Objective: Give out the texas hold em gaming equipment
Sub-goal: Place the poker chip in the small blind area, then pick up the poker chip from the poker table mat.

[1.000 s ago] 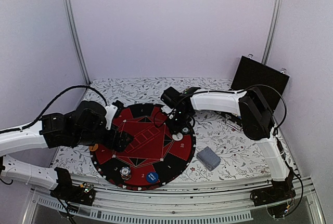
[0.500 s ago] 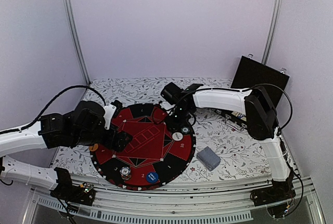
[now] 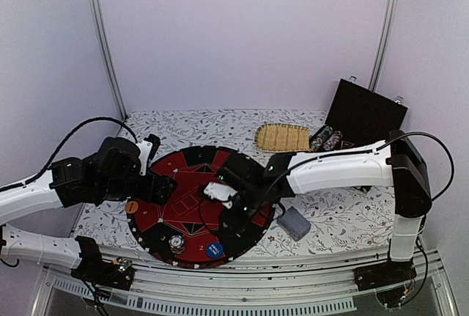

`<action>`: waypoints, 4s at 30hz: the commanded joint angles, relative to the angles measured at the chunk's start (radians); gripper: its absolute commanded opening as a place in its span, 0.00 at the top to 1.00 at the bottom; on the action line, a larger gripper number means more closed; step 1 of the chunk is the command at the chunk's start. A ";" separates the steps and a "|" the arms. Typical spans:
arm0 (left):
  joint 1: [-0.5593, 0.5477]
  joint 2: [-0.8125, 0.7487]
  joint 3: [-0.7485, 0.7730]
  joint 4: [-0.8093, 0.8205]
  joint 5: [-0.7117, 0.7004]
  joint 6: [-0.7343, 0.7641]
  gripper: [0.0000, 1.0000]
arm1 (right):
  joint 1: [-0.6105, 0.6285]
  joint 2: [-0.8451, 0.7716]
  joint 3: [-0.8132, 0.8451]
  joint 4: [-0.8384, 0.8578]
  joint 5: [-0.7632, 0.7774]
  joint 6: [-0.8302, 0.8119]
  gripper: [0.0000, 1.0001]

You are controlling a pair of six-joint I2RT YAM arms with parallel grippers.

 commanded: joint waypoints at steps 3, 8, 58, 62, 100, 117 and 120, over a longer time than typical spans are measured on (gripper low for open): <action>0.026 0.000 -0.010 -0.007 -0.011 -0.010 0.02 | 0.106 -0.010 -0.054 0.088 -0.062 -0.063 0.68; 0.042 0.002 -0.011 -0.003 -0.005 -0.011 0.02 | 0.151 0.037 -0.045 0.129 -0.088 -0.084 0.70; 0.136 0.000 -0.005 -0.002 0.040 0.042 0.02 | 0.054 0.040 -0.135 0.224 0.073 -0.102 0.77; 0.137 0.004 -0.004 -0.002 0.040 0.044 0.02 | 0.054 0.054 -0.133 0.209 0.069 -0.105 0.75; 0.150 0.037 -0.006 0.014 0.061 0.065 0.02 | -0.373 0.266 0.191 -0.055 0.179 0.154 0.37; 0.152 0.019 -0.008 0.018 0.062 0.067 0.02 | -0.358 0.160 -0.023 -0.081 0.193 0.170 0.54; 0.153 0.021 -0.005 0.016 0.063 0.068 0.02 | -0.337 0.124 -0.076 -0.080 0.168 0.169 0.55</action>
